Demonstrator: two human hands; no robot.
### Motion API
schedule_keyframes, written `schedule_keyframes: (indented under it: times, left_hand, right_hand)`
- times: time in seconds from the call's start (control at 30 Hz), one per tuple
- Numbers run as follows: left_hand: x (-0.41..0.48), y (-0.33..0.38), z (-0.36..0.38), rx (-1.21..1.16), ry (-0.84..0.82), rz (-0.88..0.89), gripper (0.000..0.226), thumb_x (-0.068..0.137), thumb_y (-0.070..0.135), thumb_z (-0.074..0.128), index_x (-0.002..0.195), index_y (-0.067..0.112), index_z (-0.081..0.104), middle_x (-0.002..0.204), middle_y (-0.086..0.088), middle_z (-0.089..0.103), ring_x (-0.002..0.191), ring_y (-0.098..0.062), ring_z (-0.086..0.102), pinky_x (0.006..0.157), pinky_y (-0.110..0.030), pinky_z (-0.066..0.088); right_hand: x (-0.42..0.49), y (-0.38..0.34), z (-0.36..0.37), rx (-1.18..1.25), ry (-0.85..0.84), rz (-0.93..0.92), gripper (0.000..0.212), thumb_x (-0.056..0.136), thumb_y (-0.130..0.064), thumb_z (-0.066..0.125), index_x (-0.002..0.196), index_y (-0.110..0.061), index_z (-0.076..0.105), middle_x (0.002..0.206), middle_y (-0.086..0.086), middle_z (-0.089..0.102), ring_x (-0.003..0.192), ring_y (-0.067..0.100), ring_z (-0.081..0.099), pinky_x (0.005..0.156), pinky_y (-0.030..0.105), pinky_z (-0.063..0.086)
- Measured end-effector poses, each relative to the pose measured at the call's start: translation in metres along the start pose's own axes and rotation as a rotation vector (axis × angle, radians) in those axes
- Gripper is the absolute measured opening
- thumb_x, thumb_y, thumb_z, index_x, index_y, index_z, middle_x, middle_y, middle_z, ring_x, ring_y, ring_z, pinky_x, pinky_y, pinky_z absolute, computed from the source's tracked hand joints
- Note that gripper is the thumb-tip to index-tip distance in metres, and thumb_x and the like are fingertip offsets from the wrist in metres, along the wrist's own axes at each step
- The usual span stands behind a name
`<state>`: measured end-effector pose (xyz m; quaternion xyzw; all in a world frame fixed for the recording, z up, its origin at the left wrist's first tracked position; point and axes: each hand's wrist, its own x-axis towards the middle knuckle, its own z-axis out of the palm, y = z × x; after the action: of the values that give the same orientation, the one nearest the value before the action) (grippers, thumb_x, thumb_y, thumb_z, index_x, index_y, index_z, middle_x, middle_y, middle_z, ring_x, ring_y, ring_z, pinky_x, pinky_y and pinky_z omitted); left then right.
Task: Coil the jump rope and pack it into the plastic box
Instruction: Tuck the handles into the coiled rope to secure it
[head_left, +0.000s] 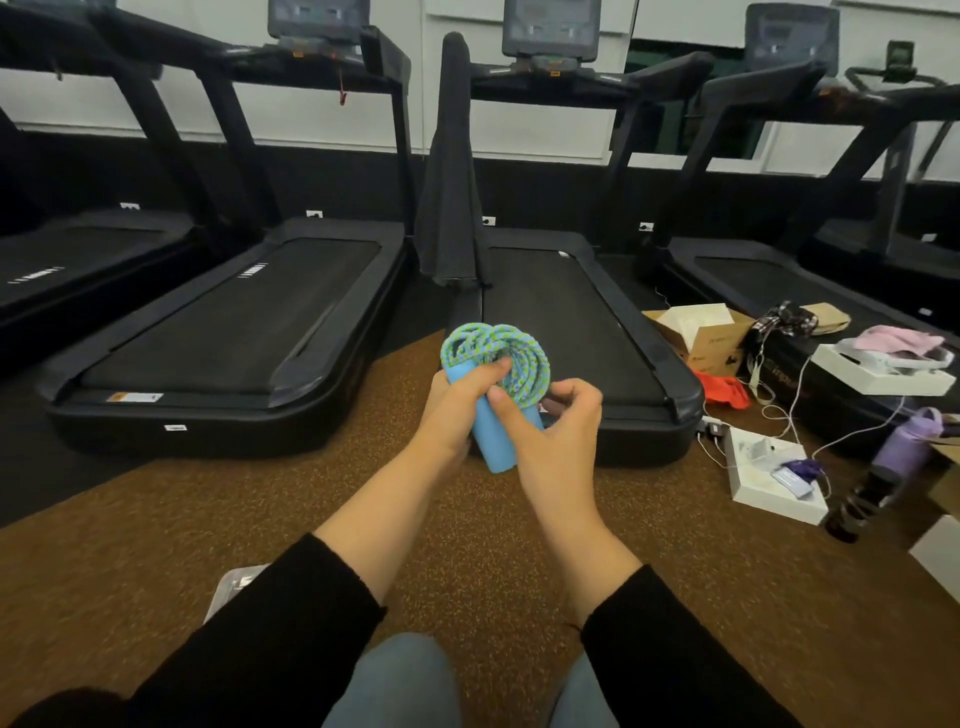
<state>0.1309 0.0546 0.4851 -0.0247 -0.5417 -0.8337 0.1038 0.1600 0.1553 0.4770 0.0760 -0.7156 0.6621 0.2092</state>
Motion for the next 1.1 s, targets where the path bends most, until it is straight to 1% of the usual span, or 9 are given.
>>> schedule_keyframes:
  times: [0.1, 0.17, 0.27, 0.4, 0.6, 0.8, 0.97, 1.03, 1.1]
  left_hand:
    - [0.002, -0.002, -0.006, -0.001, -0.026, -0.03, 0.01, 0.08, 0.011, 0.065, 0.075, 0.013, 0.074, 0.081, -0.011, 0.072, 0.081, -0.032, 0.067, 0.09, -0.058, 0.05]
    - [0.002, -0.004, -0.007, 0.024, -0.065, -0.046, 0.008, 0.08, 0.009, 0.065, 0.078, 0.012, 0.073, 0.08, -0.01, 0.073, 0.077, -0.029, 0.069, 0.085, -0.05, 0.054]
    - [0.002, -0.006, -0.006, 0.11, -0.112, -0.031, 0.015, 0.069, 0.018, 0.071, 0.083, 0.013, 0.073, 0.086, -0.011, 0.072, 0.081, -0.026, 0.068, 0.083, -0.043, 0.054]
    - [0.006, -0.01, -0.007, 0.158, -0.189, -0.022, 0.023, 0.068, 0.019, 0.071, 0.088, 0.009, 0.072, 0.088, -0.011, 0.069, 0.082, -0.024, 0.067, 0.083, -0.04, 0.053]
    - [0.01, -0.017, -0.012, 0.314, -0.304, -0.008, 0.034, 0.069, 0.017, 0.064, 0.1, 0.004, 0.066, 0.092, -0.011, 0.067, 0.077, -0.013, 0.067, 0.067, -0.024, 0.055]
    - [0.031, -0.044, -0.034, 0.447, -0.166, -0.066, 0.068, 0.056, 0.039, 0.079, 0.119, 0.024, 0.058, 0.132, -0.018, 0.052, 0.118, -0.028, 0.057, 0.101, -0.048, 0.045]
    - [0.038, -0.057, -0.047, 0.523, -0.092, -0.13, 0.113, 0.043, 0.071, 0.079, 0.141, 0.037, 0.035, 0.146, 0.011, 0.042, 0.137, -0.016, 0.039, 0.114, -0.046, 0.029]
    - [0.038, -0.053, -0.045, 0.557, -0.096, -0.059, 0.106, 0.051, 0.07, 0.076, 0.141, 0.032, 0.036, 0.146, 0.007, 0.04, 0.138, -0.016, 0.037, 0.115, -0.045, 0.028]
    - [0.042, -0.054, -0.046, 0.6, -0.196, 0.007, 0.072, 0.064, 0.065, 0.071, 0.125, 0.029, 0.056, 0.133, -0.007, 0.054, 0.13, -0.026, 0.046, 0.11, -0.047, 0.035]
  right_hand:
    - [0.016, 0.004, -0.006, 0.073, -0.18, 0.288, 0.105, 0.065, -0.032, 0.085, 0.145, -0.023, 0.017, 0.132, 0.003, 0.035, 0.111, 0.018, 0.051, 0.093, 0.031, 0.047]
    - [0.025, 0.007, -0.01, 0.248, -0.347, 0.442, 0.113, 0.059, -0.028, 0.089, 0.148, -0.021, 0.018, 0.135, 0.006, 0.046, 0.113, 0.021, 0.058, 0.098, 0.039, 0.048]
    - [0.033, 0.013, -0.016, 0.481, -0.55, 0.491, 0.074, 0.066, -0.015, 0.082, 0.132, -0.009, 0.049, 0.125, 0.016, 0.062, 0.11, 0.027, 0.064, 0.096, 0.043, 0.05]
    - [0.036, 0.016, -0.021, 0.578, -0.693, 0.565, 0.046, 0.08, -0.007, 0.067, 0.124, -0.007, 0.057, 0.12, 0.016, 0.065, 0.112, 0.03, 0.062, 0.097, 0.044, 0.049]
    - [0.043, 0.022, -0.023, 0.604, -0.79, 0.65, 0.035, 0.08, 0.003, 0.057, 0.115, -0.003, 0.061, 0.102, 0.014, 0.07, 0.092, 0.028, 0.07, 0.08, 0.039, 0.058]
    - [0.052, 0.042, -0.019, 0.506, -0.806, 0.636, 0.035, 0.076, 0.004, 0.061, 0.109, -0.006, 0.064, 0.1, 0.012, 0.071, 0.086, 0.024, 0.071, 0.072, 0.035, 0.059]
    - [0.059, 0.065, -0.009, 0.501, -0.756, 0.576, 0.041, 0.074, 0.004, 0.067, 0.112, -0.009, 0.064, 0.111, 0.013, 0.069, 0.099, 0.026, 0.068, 0.082, 0.038, 0.056]
    - [0.061, 0.072, -0.005, 0.47, -0.752, 0.543, 0.043, 0.07, 0.0, 0.069, 0.112, -0.009, 0.064, 0.11, 0.013, 0.069, 0.102, 0.028, 0.067, 0.086, 0.042, 0.054]
    - [0.064, 0.079, -0.002, 0.401, -0.776, 0.485, 0.047, 0.069, 0.001, 0.072, 0.115, -0.006, 0.062, 0.113, 0.017, 0.067, 0.106, 0.033, 0.064, 0.092, 0.046, 0.052]
